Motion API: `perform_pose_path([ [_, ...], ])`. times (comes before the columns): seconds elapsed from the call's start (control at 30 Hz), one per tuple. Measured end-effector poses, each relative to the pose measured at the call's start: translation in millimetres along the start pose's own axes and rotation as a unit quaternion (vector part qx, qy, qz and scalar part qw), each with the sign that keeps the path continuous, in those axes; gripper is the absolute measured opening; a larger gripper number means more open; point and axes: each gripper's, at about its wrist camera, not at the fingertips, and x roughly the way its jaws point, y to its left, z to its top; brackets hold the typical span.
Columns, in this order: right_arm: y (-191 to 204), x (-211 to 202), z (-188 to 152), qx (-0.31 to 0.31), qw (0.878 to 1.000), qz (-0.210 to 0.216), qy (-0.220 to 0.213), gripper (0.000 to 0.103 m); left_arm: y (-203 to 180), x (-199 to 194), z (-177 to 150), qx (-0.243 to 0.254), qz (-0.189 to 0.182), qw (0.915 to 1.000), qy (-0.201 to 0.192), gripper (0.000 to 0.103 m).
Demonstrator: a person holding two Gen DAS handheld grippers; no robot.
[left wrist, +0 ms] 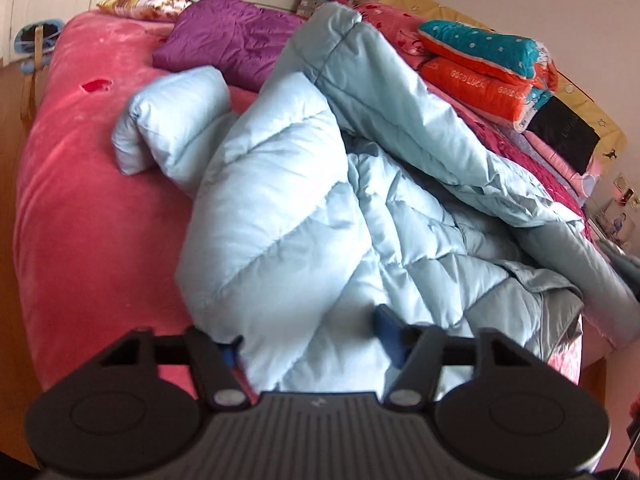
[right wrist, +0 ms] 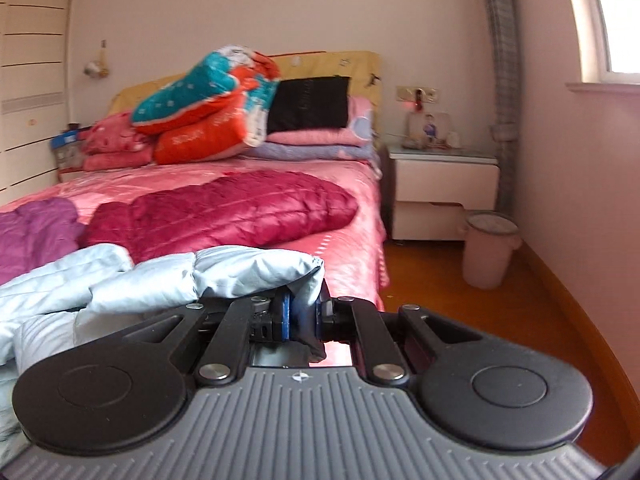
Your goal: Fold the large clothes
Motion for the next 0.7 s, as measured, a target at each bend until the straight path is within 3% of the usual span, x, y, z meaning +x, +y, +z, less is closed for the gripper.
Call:
perform_pose_path([
  [0.07,-9.8,7.9,-1.5,0.015,1.0,-0.003,0.008,0.01,-5.0,4.4,2.2,-0.007,0.004,1.0,0.004,0.02],
  [0.17,-12.8,9.7,-2.9,0.023,1.0,0.002,0.017,0.011,-16.6,-0.4,7.6,0.004,0.012,0.9998,-0.013,0.005],
  [0.4,-11.7,6.1,0.8,0.02,0.999,0.021,0.014,0.012,-15.2,-55.7,36.9,-0.025,-0.002,0.9946,-0.1,0.002],
  [0.53,-7.8,-2.7,0.6,0.003,0.998,0.054,0.016,0.013,-10.1,-96.4,55.5,-0.04,-0.006,0.9878,-0.15,0.002],
  [0.7,12.6,-16.4,-3.8,-0.052,0.989,0.131,0.034,0.015,2.1,-146.0,72.5,-0.056,-0.005,0.9776,-0.203,0.001],
])
